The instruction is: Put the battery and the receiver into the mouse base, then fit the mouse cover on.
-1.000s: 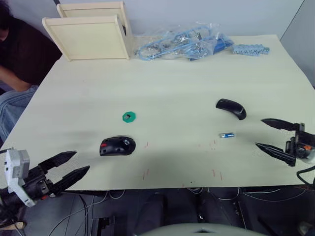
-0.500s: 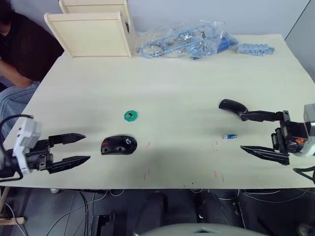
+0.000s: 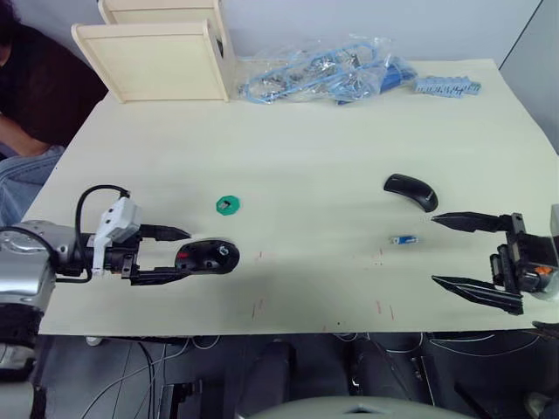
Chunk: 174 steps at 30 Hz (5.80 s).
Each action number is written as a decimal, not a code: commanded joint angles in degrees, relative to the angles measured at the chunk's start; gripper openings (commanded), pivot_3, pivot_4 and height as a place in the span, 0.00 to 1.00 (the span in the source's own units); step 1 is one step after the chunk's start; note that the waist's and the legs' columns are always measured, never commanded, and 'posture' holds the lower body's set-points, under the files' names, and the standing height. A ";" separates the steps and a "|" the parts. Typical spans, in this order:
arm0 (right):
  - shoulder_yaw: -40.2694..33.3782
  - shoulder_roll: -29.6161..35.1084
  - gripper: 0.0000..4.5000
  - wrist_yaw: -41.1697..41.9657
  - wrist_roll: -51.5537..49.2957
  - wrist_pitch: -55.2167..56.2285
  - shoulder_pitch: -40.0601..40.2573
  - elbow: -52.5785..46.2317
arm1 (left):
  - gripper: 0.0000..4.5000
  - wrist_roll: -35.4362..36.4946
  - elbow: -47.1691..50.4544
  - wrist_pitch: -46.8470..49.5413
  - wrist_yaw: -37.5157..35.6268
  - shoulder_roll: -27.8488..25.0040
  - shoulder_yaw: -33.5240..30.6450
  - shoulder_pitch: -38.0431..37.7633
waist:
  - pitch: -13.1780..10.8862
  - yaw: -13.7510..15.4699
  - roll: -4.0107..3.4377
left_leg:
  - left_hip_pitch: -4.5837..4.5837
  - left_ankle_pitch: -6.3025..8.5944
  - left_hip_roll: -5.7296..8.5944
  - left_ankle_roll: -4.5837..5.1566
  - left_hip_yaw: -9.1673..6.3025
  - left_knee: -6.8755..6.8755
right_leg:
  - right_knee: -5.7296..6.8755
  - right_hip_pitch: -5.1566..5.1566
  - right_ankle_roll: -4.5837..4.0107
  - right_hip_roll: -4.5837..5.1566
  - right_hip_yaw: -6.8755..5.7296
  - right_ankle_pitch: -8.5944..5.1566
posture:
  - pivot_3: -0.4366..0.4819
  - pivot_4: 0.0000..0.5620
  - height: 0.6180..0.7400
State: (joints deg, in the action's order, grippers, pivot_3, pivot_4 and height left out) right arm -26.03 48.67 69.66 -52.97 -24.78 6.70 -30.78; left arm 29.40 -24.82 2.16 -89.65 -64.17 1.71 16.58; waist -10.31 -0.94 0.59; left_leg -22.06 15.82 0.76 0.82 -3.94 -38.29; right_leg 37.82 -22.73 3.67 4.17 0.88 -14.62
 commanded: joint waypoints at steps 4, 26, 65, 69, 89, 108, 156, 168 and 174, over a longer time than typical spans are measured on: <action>-3.99 -0.78 1.00 1.19 -0.78 2.58 2.88 -3.06 | 0.99 -0.70 -5.58 -7.22 -2.85 -0.79 6.51 5.91 | -0.01 0.36 0.03 | 0.00 0.00 0.00 0.00 0.01 -0.03 | 0.04 0.00 -0.01 -0.08 0.00 0.00 | 0.48 0.27 1.00; -6.89 -4.21 1.00 0.79 -1.11 7.75 10.91 -6.19 | 0.99 -3.28 -14.90 -16.74 -2.85 2.84 16.86 15.31 | -0.02 0.19 0.13 | 0.05 -0.01 0.01 0.01 0.26 -0.09 | 0.13 0.01 0.00 -0.13 0.12 0.00 | 0.48 0.27 1.00; -7.16 -4.14 1.00 0.35 -0.37 8.27 11.80 -5.33 | 0.66 0.14 6.52 -6.88 3.56 3.42 5.69 5.05 | -0.02 0.17 0.15 | 0.07 -0.01 -0.06 0.01 0.18 -0.12 | 0.16 0.01 0.01 -0.13 0.21 0.01 | 0.48 0.27 1.00; -6.71 -4.23 1.00 0.22 0.03 8.34 11.38 -4.91 | 0.66 0.00 19.22 2.87 7.79 2.55 3.08 1.06 | -0.02 0.27 0.15 | 0.08 -0.01 -0.22 0.01 0.19 -0.12 | 0.13 0.04 0.05 -0.11 0.25 0.03 | 0.48 0.27 1.00; -7.37 -2.97 1.00 -0.63 -0.39 5.97 10.32 -4.76 | 0.66 -8.78 50.81 40.72 27.68 9.11 16.44 13.97 | -0.03 0.18 0.17 | 0.10 -0.01 0.00 0.01 0.30 -0.12 | 0.15 0.04 0.05 -0.17 0.27 0.03 | 0.48 0.27 1.00; -9.71 -3.00 1.00 -1.36 -0.88 5.19 14.60 -7.12 | 0.66 -21.61 43.33 37.35 29.27 20.42 27.83 18.55 | -0.03 0.29 0.19 | 0.10 -0.01 0.02 0.01 0.31 -0.15 | 0.15 0.05 0.06 -0.16 0.30 0.03 | 0.48 0.27 1.00; 25.72 -5.84 0.43 11.37 34.26 28.27 -29.44 56.81 | 0.66 -28.70 41.02 34.80 26.14 23.84 28.02 15.59 | 0.06 0.26 0.16 | 0.15 -0.02 0.08 0.00 0.39 -0.27 | 0.10 0.19 0.13 -0.12 0.31 0.08 | 0.48 0.27 1.00; 25.28 -8.10 0.43 11.53 36.28 32.50 -31.08 63.70 | 0.66 -28.82 40.82 34.85 25.78 23.81 28.15 16.18 | 0.06 0.16 0.15 | 0.20 -0.02 0.07 0.00 0.37 -0.27 | 0.14 0.19 0.14 -0.12 0.39 0.09 | 0.48 0.27 1.00; 24.68 -8.47 0.24 11.68 35.56 32.11 -30.41 63.11 | 0.66 -28.84 41.06 34.99 25.91 23.83 28.24 15.92 | 0.07 0.16 0.15 | 0.20 -0.02 0.07 0.00 0.36 -0.27 | 0.14 0.19 0.14 -0.12 0.39 0.09 | 0.48 0.27 1.00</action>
State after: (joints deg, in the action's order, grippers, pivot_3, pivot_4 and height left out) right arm -0.01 40.12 80.92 -16.51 6.98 -23.78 33.22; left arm 1.12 15.27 36.97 -63.56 -40.36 29.31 32.98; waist -10.25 -0.78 0.74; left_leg -21.86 15.79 0.84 0.82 -3.58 -38.56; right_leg 37.96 -22.54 3.81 4.05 1.28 -14.53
